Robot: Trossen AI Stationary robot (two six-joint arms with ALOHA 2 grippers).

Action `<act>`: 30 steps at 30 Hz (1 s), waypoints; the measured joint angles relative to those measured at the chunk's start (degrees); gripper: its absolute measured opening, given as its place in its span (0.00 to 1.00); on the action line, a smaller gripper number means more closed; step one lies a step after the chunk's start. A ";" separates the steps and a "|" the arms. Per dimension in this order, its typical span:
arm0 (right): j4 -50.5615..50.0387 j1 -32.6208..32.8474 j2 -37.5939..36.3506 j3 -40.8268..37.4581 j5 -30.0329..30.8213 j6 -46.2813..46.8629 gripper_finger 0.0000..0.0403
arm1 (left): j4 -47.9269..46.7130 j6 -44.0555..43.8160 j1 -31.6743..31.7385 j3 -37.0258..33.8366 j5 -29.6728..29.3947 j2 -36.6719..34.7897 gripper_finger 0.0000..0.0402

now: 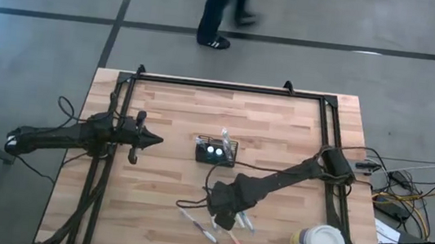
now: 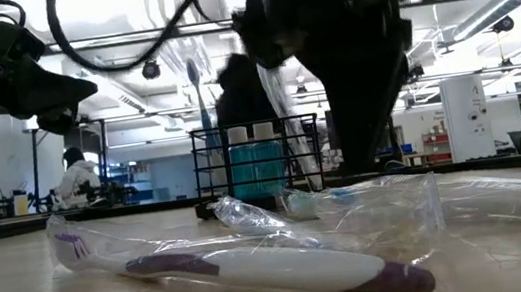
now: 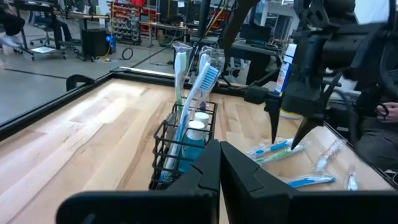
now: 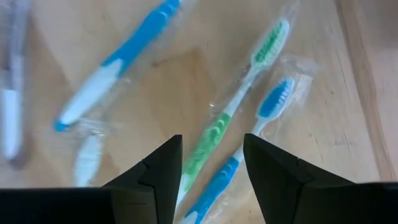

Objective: Pick & Place toothbrushing station
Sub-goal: Put the green toothbrush into the black wire organizer

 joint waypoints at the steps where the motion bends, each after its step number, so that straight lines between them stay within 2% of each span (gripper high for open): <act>1: 0.09 -0.02 0.02 -0.44 0.02 0.00 0.42 | 0.00 0.00 0.01 0.02 0.00 0.00 0.01; 20: 3.66 -0.02 0.90 -2.31 0.08 -1.06 0.42 | -0.27 -0.04 0.01 0.00 -0.02 0.00 0.01; 23: 3.69 0.18 0.90 -2.31 -0.13 -3.56 0.42 | -0.28 -0.02 -0.01 0.00 -0.02 0.00 0.01; 30: 3.28 1.59 0.92 -3.18 -0.48 -16.03 0.42 | -0.71 -0.02 -0.01 0.01 -0.02 0.00 0.01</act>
